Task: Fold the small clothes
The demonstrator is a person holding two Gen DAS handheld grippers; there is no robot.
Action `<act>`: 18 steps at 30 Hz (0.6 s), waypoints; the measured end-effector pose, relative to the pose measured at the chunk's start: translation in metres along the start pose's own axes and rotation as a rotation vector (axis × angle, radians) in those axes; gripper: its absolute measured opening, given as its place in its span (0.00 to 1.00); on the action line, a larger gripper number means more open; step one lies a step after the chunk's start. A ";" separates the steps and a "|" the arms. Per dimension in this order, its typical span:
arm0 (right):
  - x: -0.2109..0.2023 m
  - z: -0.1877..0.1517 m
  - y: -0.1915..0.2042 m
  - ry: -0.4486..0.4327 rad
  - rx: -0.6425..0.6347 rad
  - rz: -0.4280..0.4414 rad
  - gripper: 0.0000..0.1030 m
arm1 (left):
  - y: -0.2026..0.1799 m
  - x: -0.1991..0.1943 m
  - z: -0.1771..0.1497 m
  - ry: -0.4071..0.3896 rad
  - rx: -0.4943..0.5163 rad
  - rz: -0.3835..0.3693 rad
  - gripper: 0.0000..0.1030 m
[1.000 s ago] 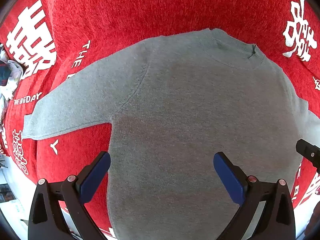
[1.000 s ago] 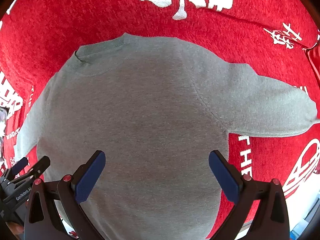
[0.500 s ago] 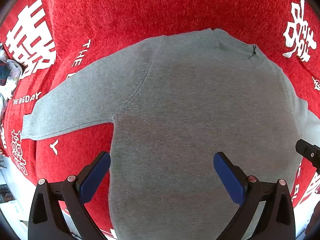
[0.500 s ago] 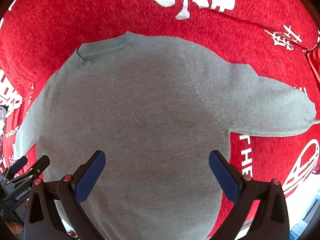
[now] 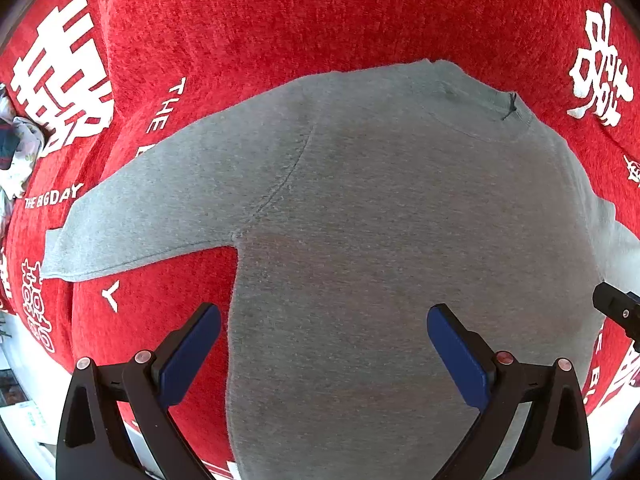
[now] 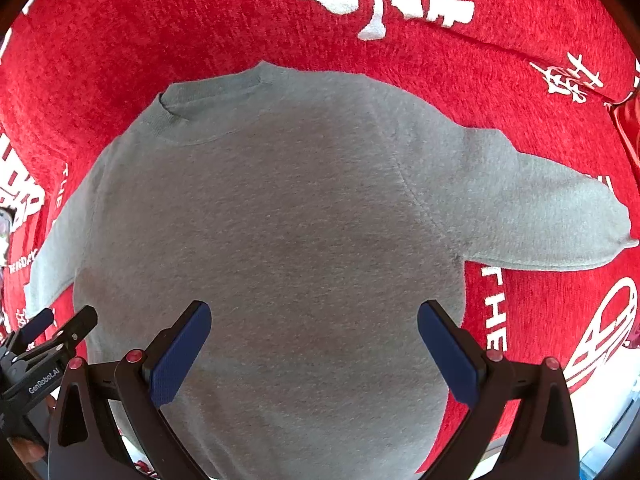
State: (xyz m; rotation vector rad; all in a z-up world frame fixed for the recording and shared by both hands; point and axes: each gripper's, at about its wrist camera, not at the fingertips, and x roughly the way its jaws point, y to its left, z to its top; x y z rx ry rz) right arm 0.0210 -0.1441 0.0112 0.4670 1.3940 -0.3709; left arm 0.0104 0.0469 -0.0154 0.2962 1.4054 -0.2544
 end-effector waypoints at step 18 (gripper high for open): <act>-0.002 -0.012 0.049 -0.022 -0.105 0.018 1.00 | 0.056 0.002 -0.010 -0.055 -0.113 -0.092 1.00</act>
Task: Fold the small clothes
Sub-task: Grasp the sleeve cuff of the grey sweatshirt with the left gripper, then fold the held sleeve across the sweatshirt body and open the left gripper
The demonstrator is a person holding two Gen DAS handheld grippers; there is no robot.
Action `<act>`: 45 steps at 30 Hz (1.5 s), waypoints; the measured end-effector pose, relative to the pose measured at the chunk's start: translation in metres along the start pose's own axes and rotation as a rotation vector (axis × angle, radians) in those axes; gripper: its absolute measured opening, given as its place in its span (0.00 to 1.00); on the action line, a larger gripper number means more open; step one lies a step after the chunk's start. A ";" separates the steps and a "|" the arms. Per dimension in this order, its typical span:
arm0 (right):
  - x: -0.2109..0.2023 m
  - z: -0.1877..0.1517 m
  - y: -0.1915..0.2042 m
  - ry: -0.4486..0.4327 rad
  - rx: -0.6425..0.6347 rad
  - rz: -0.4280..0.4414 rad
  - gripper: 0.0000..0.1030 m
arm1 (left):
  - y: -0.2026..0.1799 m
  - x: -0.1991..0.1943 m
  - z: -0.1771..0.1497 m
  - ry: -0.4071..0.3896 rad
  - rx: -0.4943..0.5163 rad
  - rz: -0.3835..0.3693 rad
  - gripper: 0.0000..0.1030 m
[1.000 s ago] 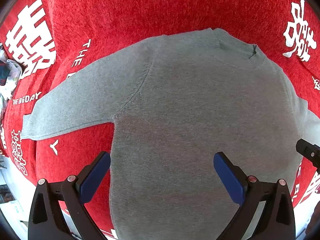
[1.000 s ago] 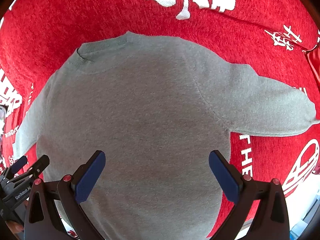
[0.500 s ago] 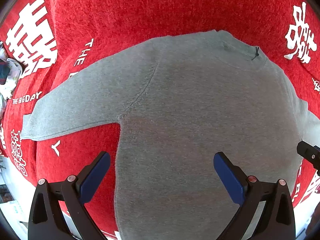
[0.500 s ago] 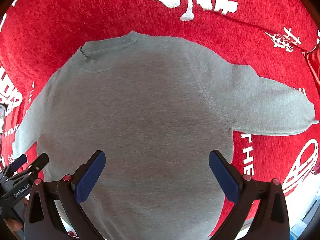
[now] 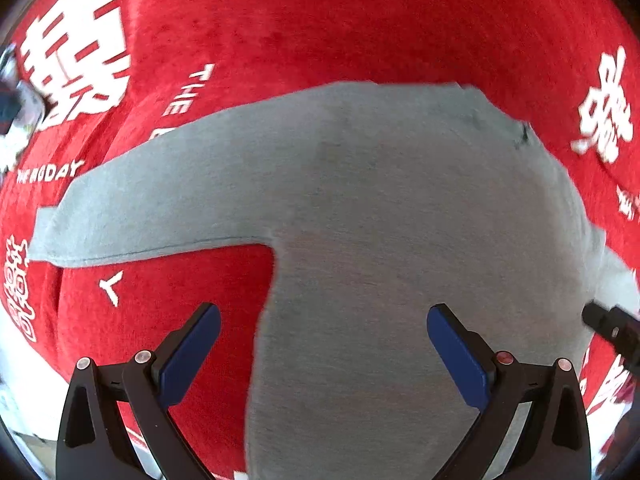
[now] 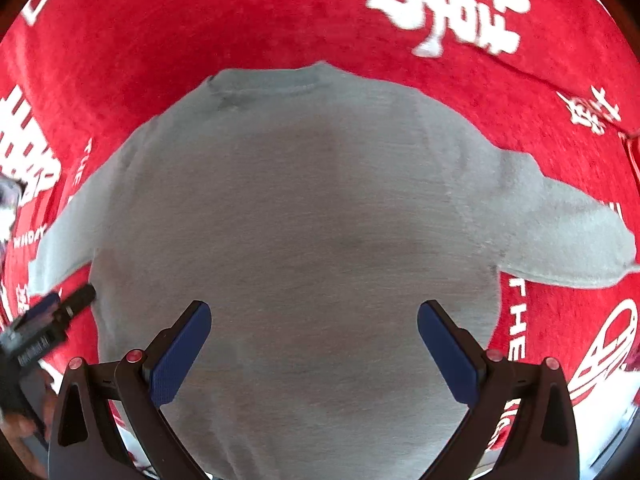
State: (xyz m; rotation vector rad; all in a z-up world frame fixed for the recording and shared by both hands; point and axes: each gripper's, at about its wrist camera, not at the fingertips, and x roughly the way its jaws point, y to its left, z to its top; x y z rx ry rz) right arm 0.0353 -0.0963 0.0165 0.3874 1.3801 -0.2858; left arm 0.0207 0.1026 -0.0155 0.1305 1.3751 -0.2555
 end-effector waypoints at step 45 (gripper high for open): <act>-0.004 -0.009 -0.002 -0.056 0.039 0.159 1.00 | 0.029 -0.042 0.087 -0.351 -0.077 -0.531 0.10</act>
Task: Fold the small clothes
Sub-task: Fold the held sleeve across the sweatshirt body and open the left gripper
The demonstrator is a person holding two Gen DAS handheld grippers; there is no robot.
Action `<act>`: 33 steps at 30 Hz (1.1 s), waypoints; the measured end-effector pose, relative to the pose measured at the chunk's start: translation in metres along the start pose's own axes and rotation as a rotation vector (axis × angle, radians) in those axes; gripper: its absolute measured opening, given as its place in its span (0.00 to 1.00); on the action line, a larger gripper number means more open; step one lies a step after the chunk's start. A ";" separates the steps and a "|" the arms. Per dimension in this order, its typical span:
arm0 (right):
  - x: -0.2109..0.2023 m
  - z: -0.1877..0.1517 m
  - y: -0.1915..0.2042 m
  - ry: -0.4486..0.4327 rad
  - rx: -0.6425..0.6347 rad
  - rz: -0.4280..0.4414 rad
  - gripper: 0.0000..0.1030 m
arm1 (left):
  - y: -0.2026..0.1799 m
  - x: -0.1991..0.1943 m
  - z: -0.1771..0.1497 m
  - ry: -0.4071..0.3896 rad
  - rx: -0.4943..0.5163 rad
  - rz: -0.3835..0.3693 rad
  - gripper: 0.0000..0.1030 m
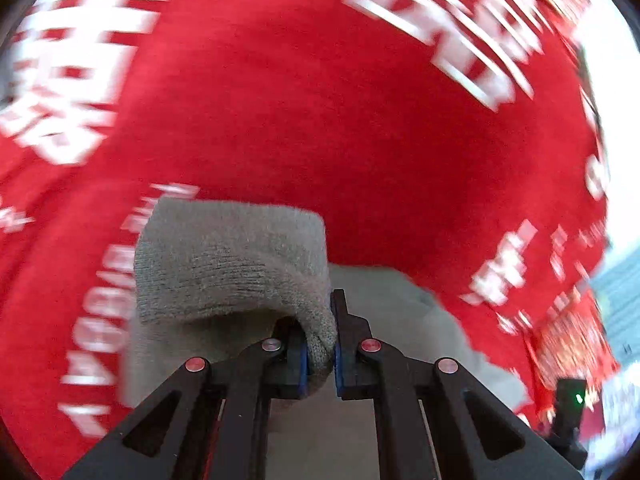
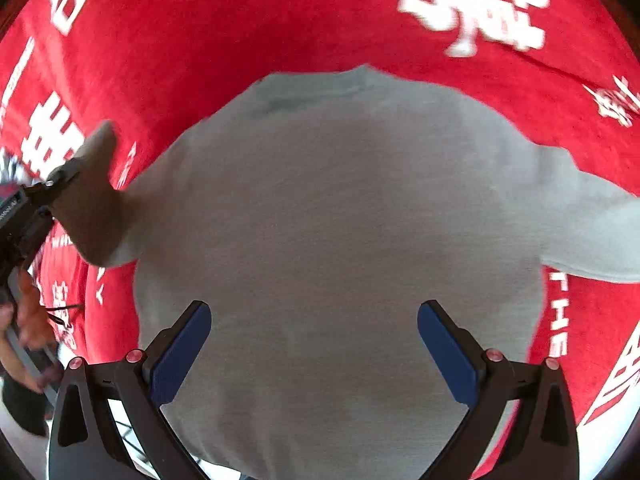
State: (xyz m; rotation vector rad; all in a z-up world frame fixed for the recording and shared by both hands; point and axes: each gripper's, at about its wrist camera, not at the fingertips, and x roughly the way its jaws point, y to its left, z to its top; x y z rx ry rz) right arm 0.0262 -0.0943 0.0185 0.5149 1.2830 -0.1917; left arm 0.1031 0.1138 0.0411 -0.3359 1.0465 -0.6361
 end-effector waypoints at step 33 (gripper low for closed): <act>0.084 0.080 0.048 -0.111 -0.337 -0.353 0.56 | 0.016 0.088 0.003 0.271 0.165 0.599 0.93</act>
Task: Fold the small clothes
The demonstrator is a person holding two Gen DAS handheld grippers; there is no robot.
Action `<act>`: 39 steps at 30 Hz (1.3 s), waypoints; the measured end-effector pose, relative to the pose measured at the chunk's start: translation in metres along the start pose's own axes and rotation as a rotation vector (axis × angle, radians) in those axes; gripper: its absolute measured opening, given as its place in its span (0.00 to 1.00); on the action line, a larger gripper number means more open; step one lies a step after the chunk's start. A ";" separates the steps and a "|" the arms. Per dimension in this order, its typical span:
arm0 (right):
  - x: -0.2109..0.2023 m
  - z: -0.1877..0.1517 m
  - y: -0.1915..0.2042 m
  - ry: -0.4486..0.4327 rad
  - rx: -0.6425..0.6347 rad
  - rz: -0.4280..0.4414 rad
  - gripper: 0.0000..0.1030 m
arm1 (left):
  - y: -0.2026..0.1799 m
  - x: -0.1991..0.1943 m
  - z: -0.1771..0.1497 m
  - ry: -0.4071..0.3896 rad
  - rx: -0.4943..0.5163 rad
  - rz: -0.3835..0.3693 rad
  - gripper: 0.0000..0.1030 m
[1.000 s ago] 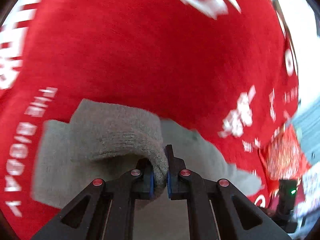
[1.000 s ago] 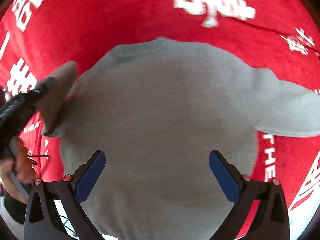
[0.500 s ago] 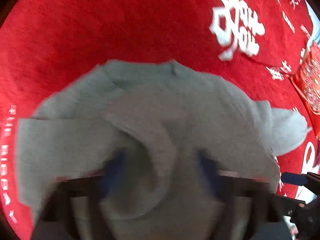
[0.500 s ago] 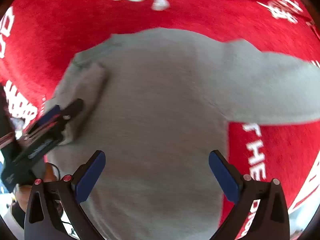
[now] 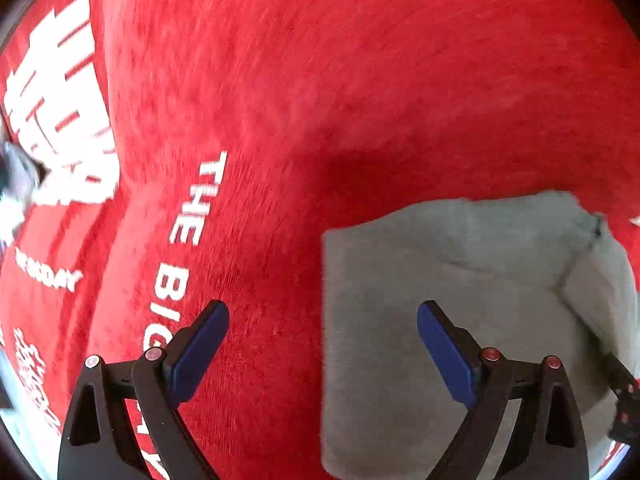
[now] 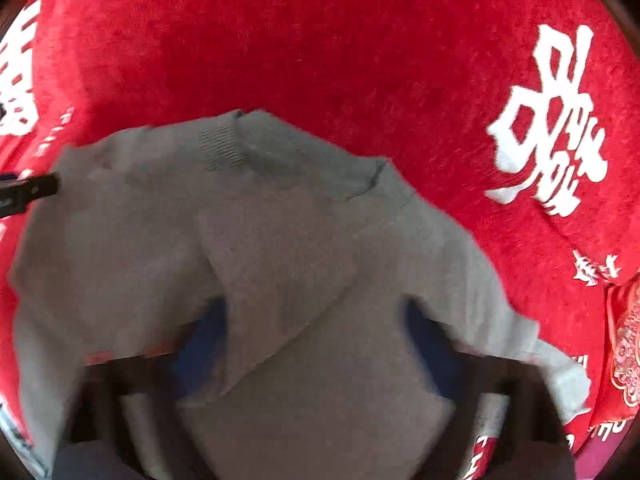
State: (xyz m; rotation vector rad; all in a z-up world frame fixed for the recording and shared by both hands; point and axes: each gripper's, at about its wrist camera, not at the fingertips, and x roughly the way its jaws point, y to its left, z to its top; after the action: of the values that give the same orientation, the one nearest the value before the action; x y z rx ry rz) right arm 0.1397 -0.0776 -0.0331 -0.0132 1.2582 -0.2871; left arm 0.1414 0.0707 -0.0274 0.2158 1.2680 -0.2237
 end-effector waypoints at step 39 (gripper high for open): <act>0.008 -0.095 -0.129 0.126 0.762 0.612 0.72 | -0.008 -0.044 -0.083 0.002 0.157 -0.010 0.91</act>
State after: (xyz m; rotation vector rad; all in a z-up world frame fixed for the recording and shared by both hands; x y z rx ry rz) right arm 0.0264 -0.1892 -0.0483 1.0365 1.1489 -0.2176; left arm 0.0508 0.0884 -0.0093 0.3443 1.2548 -0.3324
